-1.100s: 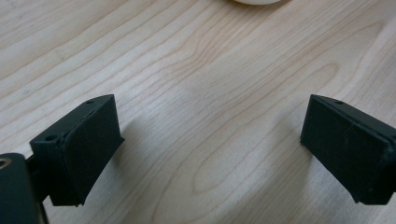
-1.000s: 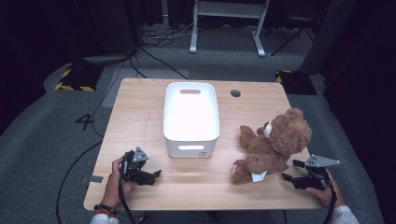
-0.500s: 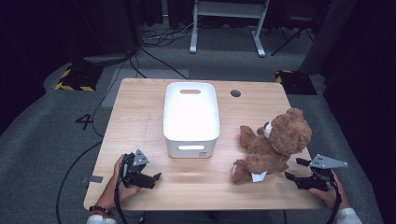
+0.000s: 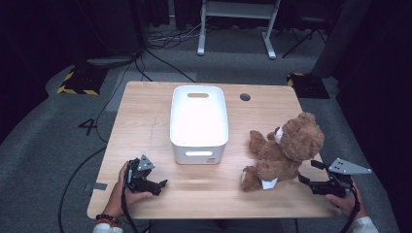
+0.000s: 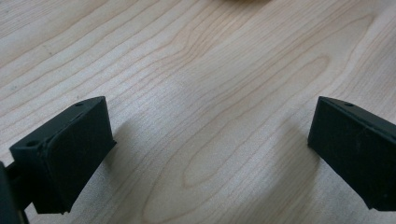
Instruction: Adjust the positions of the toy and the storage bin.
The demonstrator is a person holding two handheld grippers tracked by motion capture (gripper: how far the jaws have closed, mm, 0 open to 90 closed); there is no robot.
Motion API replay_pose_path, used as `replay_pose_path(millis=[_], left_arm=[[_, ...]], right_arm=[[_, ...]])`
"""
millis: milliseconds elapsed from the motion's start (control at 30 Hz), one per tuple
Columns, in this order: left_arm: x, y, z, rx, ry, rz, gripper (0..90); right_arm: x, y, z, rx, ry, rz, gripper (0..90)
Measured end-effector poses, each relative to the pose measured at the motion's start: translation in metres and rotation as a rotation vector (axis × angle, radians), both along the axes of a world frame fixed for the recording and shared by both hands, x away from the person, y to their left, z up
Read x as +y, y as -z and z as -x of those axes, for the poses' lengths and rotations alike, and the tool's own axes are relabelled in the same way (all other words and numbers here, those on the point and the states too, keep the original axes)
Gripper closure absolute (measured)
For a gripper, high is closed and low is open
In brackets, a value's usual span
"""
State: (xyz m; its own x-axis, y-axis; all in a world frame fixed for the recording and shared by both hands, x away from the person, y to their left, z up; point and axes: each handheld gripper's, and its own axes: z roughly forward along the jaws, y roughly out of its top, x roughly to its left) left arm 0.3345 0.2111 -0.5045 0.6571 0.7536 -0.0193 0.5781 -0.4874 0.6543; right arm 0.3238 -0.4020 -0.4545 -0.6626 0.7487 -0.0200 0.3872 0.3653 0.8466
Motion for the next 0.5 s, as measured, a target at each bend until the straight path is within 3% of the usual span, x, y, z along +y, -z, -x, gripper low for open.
replay_pose_path(millis=[167, 500], left_arm=[[0.0, 0.0, 0.0, 0.001, -0.002, 0.001, 0.1], [0.0, 0.0, 0.0, 0.002, -0.004, 0.003, 0.2]], right_arm=[[0.006, -0.006, 0.0, -0.031, 0.025, 0.013, 17.6], [0.012, -0.015, -0.003, -0.042, 0.002, -0.016, 17.2]])
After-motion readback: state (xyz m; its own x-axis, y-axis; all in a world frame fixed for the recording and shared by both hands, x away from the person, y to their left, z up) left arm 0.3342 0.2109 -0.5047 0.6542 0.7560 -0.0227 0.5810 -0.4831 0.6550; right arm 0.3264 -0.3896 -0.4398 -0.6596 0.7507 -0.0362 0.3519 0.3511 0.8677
